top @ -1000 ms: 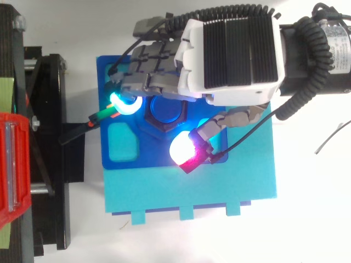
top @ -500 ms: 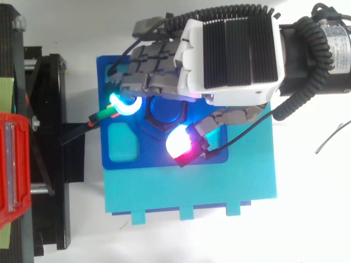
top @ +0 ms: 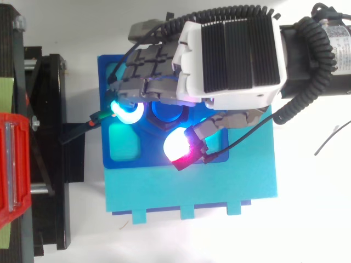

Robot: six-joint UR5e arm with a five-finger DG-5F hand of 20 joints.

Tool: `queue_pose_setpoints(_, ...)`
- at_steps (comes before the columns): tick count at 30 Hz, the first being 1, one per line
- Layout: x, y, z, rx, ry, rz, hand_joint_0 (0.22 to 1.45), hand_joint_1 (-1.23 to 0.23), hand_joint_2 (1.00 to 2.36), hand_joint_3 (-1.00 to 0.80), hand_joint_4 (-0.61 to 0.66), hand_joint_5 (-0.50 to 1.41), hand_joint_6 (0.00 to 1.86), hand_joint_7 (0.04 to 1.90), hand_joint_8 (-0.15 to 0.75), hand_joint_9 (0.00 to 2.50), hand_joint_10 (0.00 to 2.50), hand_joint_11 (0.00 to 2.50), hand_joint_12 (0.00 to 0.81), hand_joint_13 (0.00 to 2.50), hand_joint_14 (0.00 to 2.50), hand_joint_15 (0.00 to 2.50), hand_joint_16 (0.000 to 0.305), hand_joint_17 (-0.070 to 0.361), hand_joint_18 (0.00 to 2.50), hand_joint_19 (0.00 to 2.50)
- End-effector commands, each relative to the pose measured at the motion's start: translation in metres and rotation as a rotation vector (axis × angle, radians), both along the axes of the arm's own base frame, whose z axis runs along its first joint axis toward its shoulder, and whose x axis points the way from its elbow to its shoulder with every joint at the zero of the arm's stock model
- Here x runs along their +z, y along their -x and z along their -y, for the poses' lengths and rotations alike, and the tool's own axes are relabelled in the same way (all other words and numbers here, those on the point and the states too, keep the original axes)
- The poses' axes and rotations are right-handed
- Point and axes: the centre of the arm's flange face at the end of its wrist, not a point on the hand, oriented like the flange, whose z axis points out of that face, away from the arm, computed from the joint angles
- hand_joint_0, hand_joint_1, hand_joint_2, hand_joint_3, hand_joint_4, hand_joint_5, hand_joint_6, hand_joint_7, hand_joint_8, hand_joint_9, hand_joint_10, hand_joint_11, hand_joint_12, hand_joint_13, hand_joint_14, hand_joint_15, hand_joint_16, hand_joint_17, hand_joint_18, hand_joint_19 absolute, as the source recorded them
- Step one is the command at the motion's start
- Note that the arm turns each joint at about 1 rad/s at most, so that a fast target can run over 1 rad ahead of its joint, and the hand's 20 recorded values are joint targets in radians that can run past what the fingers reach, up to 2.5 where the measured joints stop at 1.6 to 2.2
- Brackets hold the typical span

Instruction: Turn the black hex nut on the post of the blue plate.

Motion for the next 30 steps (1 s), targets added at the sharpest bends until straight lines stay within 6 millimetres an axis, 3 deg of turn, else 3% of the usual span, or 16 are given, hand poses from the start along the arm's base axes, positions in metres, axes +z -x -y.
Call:
queue_pose_setpoints(1, 0.0, 0.0006, 0.0, 0.0, 0.0, -0.005, 0.57, -0.82, 1.01, -0.44, 0.26, -0.2, 0.5, 1.05, 0.305, 0.51, 0.0, 0.08, 0.407, 0.53, 0.0, 0.12, 0.051, 0.114, 0.42, 0.28)
queue_pose_setpoints(30, -0.0012, 0.0016, 0.0, 0.001, 0.002, -0.012, 0.66, -0.85, 1.01, -0.36, 0.25, -0.19, 0.5, 1.08, 0.293, 0.51, 0.0, 0.09, 0.399, 0.55, 0.0, 0.12, 0.049, 0.11, 0.45, 0.27)
